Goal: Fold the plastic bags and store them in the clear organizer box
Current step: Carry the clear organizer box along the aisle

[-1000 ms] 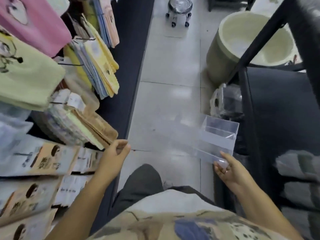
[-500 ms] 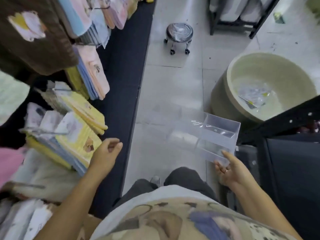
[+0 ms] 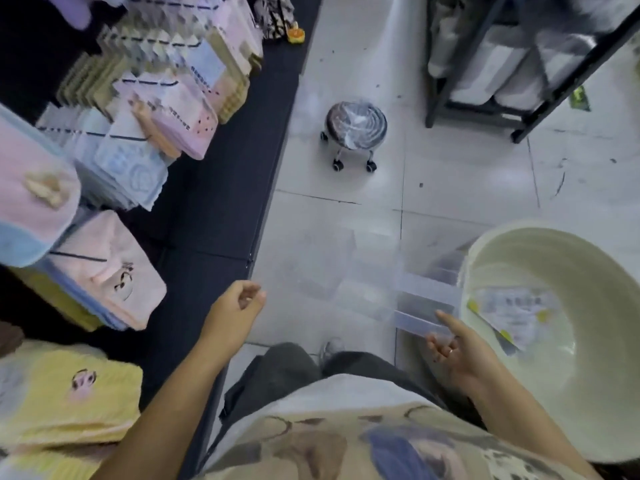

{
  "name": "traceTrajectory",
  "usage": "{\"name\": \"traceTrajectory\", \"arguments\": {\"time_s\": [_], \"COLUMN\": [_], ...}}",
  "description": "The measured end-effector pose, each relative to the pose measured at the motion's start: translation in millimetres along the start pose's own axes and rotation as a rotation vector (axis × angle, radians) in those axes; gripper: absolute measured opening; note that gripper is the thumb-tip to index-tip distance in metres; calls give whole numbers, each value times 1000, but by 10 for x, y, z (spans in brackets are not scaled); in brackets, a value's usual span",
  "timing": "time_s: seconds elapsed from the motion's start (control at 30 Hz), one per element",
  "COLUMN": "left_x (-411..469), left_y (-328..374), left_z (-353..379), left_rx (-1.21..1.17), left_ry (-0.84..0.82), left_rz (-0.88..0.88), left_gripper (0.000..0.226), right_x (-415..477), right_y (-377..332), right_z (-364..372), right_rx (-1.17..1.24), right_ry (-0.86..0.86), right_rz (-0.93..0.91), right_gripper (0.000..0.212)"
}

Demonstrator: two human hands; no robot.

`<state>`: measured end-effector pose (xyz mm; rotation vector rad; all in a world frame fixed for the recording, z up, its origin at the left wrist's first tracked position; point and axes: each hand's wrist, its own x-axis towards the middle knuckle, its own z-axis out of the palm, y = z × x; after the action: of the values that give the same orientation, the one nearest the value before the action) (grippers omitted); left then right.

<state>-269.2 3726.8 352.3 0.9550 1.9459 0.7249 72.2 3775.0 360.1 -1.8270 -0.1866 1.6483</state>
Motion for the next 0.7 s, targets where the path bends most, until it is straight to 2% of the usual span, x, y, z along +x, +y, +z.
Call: {"name": "traceTrajectory", "arguments": {"time_s": [0.1, 0.23, 0.37, 0.47, 0.7], "left_x": [600, 1549, 2706, 3634, 5619], "left_y": [289, 542, 991, 1617, 3285], "left_z": [-11, -87, -131, -159, -73], "left_rx": [-46, -88, -90, -59, -21], "left_ry": [40, 146, 168, 150, 100], "left_rz": [-65, -136, -174, -127, 82], "left_gripper": [15, 13, 13, 15, 18], "right_x": [546, 1312, 2002, 2409, 3355], "right_y": [-842, -1790, -2634, -3261, -4635], "right_z": [575, 1357, 2048, 2445, 3181], "right_rx": [-75, -107, -96, -85, -113], "right_ry": [-59, -92, -94, -100, -83], "right_rz": [-40, -38, -38, -36, -11], "right_gripper": [12, 36, 39, 24, 24]}}
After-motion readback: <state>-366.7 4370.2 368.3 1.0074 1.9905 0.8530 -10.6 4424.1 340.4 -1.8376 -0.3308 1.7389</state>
